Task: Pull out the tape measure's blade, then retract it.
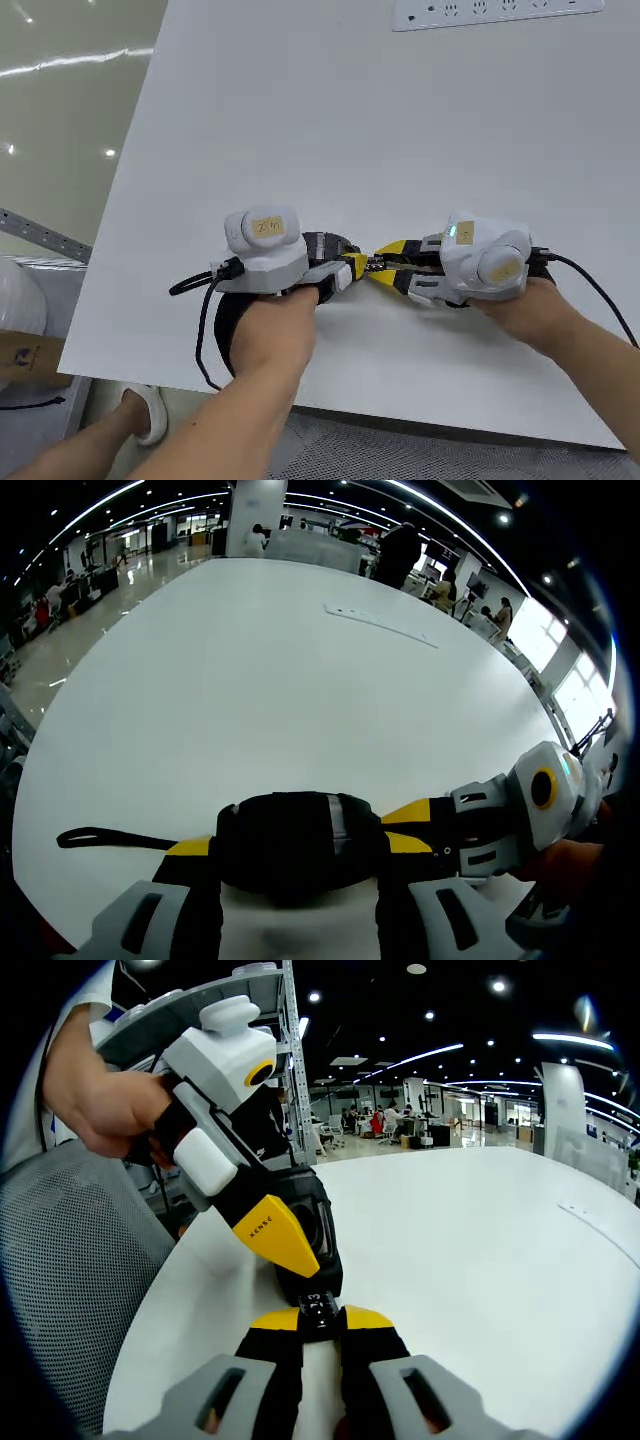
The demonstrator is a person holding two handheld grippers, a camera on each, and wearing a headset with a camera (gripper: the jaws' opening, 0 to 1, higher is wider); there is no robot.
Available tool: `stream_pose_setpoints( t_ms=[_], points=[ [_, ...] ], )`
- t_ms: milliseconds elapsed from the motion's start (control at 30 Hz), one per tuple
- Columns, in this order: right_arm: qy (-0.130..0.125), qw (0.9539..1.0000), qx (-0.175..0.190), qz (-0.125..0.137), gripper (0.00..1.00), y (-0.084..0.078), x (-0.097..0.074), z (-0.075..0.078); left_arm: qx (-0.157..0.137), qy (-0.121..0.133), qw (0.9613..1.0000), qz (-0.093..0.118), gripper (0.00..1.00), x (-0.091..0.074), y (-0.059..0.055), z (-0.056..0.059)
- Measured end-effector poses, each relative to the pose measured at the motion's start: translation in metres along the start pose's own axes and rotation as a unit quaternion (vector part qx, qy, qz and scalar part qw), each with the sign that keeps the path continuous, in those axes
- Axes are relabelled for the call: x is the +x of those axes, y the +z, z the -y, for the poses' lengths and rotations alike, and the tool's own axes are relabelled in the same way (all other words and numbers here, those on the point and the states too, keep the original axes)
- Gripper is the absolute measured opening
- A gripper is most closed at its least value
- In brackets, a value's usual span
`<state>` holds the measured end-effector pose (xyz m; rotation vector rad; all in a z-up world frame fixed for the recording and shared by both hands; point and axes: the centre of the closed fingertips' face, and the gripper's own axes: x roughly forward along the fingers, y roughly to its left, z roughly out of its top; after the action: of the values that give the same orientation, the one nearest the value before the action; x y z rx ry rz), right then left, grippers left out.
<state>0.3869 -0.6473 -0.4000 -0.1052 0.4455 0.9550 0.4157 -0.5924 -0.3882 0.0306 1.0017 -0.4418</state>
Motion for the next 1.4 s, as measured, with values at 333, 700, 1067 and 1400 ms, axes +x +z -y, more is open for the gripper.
stream_pose_setpoints(
  t_ms=[333, 700, 1067, 1400],
  points=[
    [0.001, 0.9998, 0.02, 0.003, 0.11, 0.001, 0.003, 0.0, -0.005, 0.001, 1.0, 0.005, 0.59, 0.0, 0.001, -0.001],
    [0.003, 0.9998, 0.017, -0.005, 0.12, 0.0, 0.003, 0.0, -0.008, -0.005, 0.9999, 0.007, 0.6, -0.001, 0.001, -0.002],
    [0.003, 0.9998, 0.0, -0.022, 0.15, -0.001, 0.003, -0.001, -0.009, -0.017, 0.9998, 0.005, 0.63, -0.002, 0.002, -0.001],
    [-0.001, 0.9998, 0.004, -0.018, 0.21, 0.003, 0.001, -0.003, 0.003, -0.036, 0.9992, 0.015, 0.64, -0.011, 0.003, 0.004]
  ],
)
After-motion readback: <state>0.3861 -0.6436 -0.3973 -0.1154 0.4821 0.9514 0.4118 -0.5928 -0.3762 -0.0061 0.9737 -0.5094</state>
